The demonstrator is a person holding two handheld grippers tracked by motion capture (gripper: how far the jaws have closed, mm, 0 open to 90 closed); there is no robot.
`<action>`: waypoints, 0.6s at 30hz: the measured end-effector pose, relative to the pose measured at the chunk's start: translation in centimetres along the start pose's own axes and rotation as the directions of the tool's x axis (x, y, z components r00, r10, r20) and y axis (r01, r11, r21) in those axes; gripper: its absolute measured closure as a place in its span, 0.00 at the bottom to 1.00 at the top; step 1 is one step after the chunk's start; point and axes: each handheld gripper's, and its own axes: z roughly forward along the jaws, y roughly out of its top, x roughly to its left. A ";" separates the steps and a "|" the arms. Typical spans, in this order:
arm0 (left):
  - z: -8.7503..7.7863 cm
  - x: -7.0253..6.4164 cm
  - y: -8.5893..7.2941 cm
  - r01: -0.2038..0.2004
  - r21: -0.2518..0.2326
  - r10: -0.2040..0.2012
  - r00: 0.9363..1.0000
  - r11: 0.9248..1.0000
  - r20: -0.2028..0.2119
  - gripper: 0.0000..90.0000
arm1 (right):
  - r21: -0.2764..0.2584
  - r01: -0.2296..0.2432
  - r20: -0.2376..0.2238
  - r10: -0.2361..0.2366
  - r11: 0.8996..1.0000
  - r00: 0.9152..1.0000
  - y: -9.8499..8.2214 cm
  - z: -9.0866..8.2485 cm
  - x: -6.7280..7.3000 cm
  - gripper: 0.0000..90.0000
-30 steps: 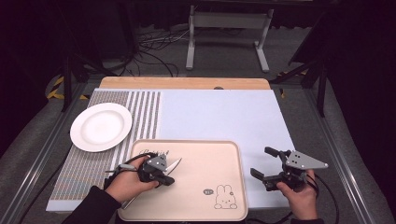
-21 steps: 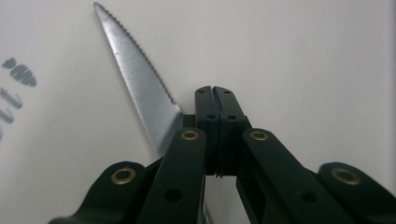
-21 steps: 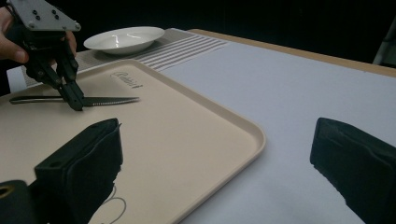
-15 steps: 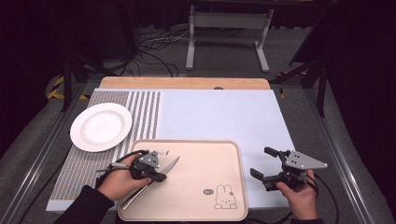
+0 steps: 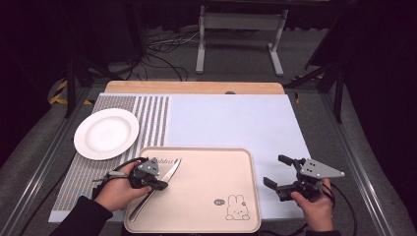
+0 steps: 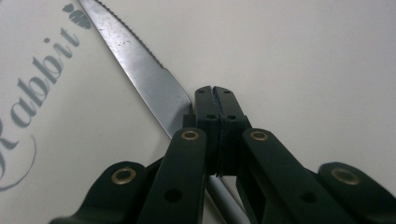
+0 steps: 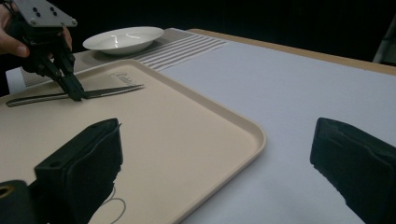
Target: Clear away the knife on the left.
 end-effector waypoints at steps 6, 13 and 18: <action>-0.6 0.3 -0.7 0.017 0.005 -0.017 1.000 1.000 -0.015 1.00 | 0.002 -0.001 0.003 0.001 1.000 1.000 0.0 0.0 0.0 0.03; -1.1 0.6 -1.5 0.044 -0.005 -0.044 0.998 0.999 -0.037 1.00 | 0.004 -0.001 0.002 0.001 1.000 1.000 -0.1 0.1 0.0 0.03; -1.4 0.7 -1.8 0.054 0.001 -0.054 0.997 0.999 -0.049 1.00 | 0.005 -0.001 0.004 0.001 1.000 1.000 -0.1 0.1 0.0 0.03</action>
